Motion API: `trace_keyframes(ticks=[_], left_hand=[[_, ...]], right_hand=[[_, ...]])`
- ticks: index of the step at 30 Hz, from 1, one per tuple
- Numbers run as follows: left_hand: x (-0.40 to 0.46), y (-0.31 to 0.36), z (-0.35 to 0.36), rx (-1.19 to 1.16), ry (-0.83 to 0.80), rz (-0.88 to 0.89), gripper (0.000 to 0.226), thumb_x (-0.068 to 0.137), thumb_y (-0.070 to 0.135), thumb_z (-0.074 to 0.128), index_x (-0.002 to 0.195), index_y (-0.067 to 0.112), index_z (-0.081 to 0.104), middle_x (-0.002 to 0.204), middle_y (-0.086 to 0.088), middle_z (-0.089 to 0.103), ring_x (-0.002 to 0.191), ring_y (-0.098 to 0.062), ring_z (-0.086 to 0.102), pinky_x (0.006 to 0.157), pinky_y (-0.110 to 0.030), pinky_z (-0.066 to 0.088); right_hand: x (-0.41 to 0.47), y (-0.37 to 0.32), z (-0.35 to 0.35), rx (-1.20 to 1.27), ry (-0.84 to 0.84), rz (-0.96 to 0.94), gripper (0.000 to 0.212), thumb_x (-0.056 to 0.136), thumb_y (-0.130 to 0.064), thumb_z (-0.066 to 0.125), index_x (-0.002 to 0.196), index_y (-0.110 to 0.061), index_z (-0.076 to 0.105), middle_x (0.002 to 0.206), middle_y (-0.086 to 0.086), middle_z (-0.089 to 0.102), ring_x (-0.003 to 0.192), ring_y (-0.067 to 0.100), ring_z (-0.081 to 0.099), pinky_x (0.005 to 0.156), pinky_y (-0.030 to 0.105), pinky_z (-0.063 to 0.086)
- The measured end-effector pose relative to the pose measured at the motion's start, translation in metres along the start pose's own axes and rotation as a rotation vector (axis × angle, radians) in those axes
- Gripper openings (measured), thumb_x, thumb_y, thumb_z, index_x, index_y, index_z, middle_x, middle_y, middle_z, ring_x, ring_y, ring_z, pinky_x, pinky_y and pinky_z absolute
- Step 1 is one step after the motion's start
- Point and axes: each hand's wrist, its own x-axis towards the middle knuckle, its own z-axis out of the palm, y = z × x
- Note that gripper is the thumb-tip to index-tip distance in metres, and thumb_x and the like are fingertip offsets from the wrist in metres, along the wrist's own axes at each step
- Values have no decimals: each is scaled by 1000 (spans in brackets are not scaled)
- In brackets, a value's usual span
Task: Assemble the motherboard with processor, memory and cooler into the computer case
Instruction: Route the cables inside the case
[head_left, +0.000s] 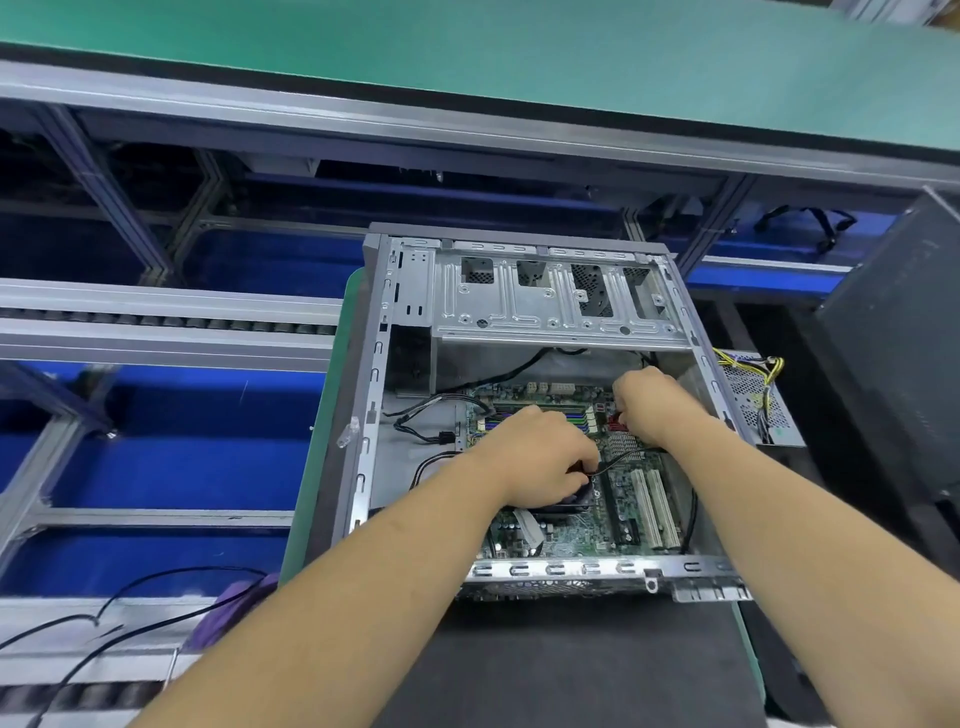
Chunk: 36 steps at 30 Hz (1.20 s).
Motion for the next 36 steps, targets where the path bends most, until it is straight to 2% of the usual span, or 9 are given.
trace_keyframes(ticks=[4,8,14,20,25,27,29,33,36], left_hand=[[1,-1,2,-11,22,-2,23,97,31,56,115,27,69,112,7,69,108,-22,54,97,-39,37],[0,-4,2,-69,39,-23,22,96,34,59,112,27,71,110,7,67,109,-20,53,99,-39,36],[-1,-4,2,-28,57,-21,21,96,36,56,108,28,72,106,9,69,106,-19,56,98,-39,35],[-1,-4,0,1,47,-15,23,98,35,54,110,28,72,108,10,69,105,-18,57,98,-39,34],[-2,-4,-1,10,50,-18,23,98,34,54,111,27,71,109,9,69,106,-18,57,98,-39,34],[-2,-4,-1,15,52,-17,23,98,34,54,111,27,71,108,9,69,105,-18,57,97,-38,34],[-2,-3,-1,17,46,-15,23,98,34,54,111,27,71,109,9,69,105,-18,57,97,-37,34],[-2,-4,-1,11,46,-15,23,98,35,54,111,27,71,107,8,70,103,-18,57,97,-38,34],[-1,-4,-1,10,42,-16,24,99,36,53,111,27,71,106,8,69,103,-17,57,98,-38,34]], right_hand=[[0,2,3,37,-22,-10,18,92,0,56,102,-7,70,106,12,67,91,31,68,80,38,60],[-1,2,4,11,-30,-30,19,91,0,56,101,-5,70,104,12,69,93,31,69,79,37,60],[2,5,9,-39,-14,-42,14,92,-3,59,99,-7,71,100,11,69,87,31,69,78,38,61],[5,6,19,-46,31,-34,23,91,-3,58,108,-11,71,104,10,69,90,30,69,77,37,60],[9,6,22,-30,65,-39,18,90,-7,63,104,-13,71,102,8,69,85,28,67,69,32,56],[10,6,23,-48,63,-49,10,89,-6,63,92,-14,69,97,7,68,76,26,61,62,29,49],[11,5,24,-59,59,-56,12,86,-4,63,86,-16,64,92,6,64,71,25,57,60,29,45],[15,7,27,-67,51,-57,14,85,-4,64,92,-15,68,93,5,62,76,26,62,61,29,48],[19,7,27,-76,27,-61,15,85,-3,63,91,-15,68,87,3,57,69,23,59,59,28,47]])
